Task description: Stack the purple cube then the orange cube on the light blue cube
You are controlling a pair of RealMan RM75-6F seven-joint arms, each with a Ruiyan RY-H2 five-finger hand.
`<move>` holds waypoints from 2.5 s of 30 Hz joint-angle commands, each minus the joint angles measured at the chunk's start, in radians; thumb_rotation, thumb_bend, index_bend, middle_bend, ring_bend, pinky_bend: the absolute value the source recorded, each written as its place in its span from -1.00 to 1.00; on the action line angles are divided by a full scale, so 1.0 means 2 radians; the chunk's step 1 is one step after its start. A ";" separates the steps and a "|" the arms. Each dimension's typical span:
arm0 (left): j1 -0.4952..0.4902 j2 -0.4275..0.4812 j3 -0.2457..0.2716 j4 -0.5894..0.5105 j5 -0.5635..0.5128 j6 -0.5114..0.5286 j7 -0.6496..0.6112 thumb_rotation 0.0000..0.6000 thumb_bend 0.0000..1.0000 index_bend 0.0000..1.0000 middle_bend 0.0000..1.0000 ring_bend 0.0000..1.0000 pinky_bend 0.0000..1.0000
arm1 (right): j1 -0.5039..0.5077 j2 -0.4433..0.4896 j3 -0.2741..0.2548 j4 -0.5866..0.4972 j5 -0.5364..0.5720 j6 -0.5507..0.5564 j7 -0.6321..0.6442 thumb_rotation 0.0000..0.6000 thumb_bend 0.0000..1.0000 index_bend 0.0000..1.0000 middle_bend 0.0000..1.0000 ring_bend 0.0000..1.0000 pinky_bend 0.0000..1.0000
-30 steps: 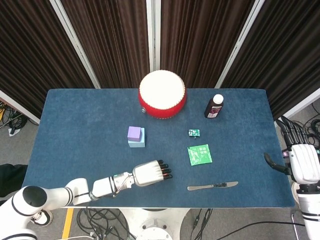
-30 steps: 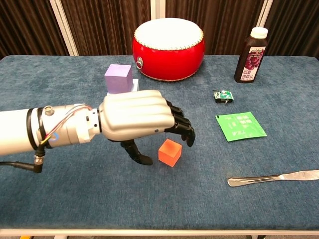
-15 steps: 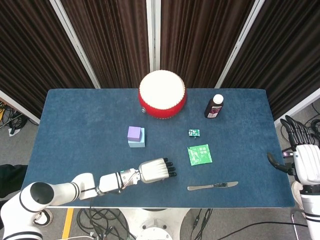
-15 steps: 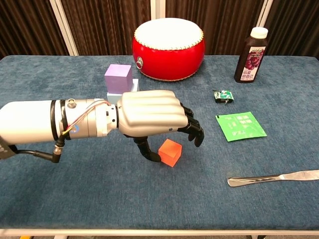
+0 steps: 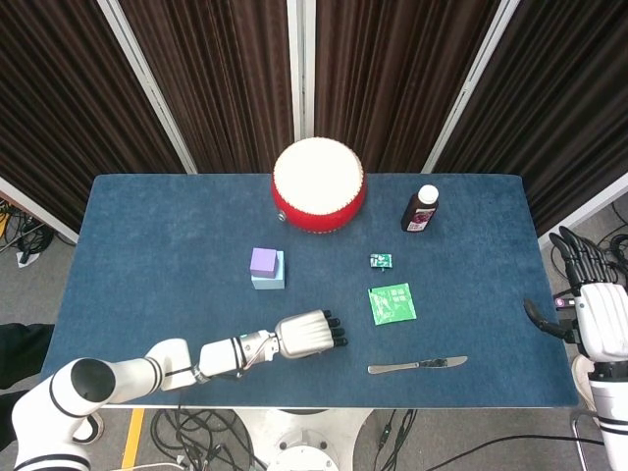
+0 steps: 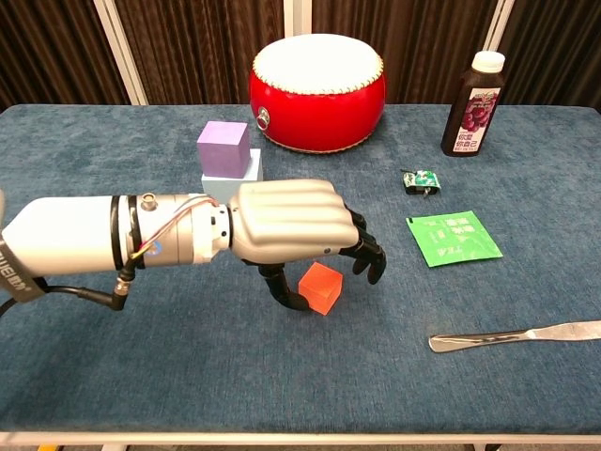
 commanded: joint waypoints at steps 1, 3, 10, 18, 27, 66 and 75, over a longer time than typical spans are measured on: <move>-0.001 -0.002 0.000 0.004 -0.002 0.000 -0.002 1.00 -0.52 -0.18 0.00 -0.23 -0.01 | 0.000 0.000 0.000 0.000 0.001 -0.001 0.000 1.00 -0.57 -1.00 -0.99 -1.00 -1.00; -0.002 -0.004 0.000 0.006 -0.003 0.000 -0.003 1.00 -0.52 -0.17 0.01 -0.23 -0.01 | 0.001 0.000 0.001 -0.001 0.001 -0.002 -0.001 1.00 -0.57 -1.00 -0.99 -1.00 -1.00; -0.001 -0.003 0.002 0.010 -0.009 0.001 -0.005 1.00 -0.52 -0.16 0.03 -0.21 0.00 | 0.001 0.000 0.001 -0.001 0.002 -0.003 -0.001 1.00 -0.57 -1.00 -0.99 -1.00 -1.00; 0.007 -0.004 0.010 0.010 -0.010 0.008 -0.005 1.00 -0.52 -0.12 0.07 -0.20 0.02 | 0.002 0.000 0.003 -0.002 0.005 -0.005 -0.002 1.00 -0.57 -1.00 -1.00 -1.00 -1.00; 0.010 -0.010 0.009 0.020 -0.012 0.014 -0.002 1.00 -0.47 -0.09 0.13 -0.17 0.04 | 0.003 0.000 0.005 -0.004 0.008 -0.007 -0.004 1.00 -0.57 -1.00 -1.00 -1.00 -1.00; 0.045 0.230 -0.115 -0.277 -0.197 -0.028 0.102 1.00 -0.43 -0.03 0.20 -0.10 0.11 | 0.008 -0.010 0.001 -0.006 0.005 -0.016 -0.032 1.00 -0.57 -1.00 -1.00 -1.00 -1.00; 0.044 0.226 -0.151 -0.277 -0.308 -0.064 0.117 1.00 -0.43 -0.02 0.21 -0.09 0.12 | 0.010 -0.011 0.001 -0.007 0.007 -0.019 -0.036 1.00 -0.57 -1.00 -1.00 -1.00 -1.00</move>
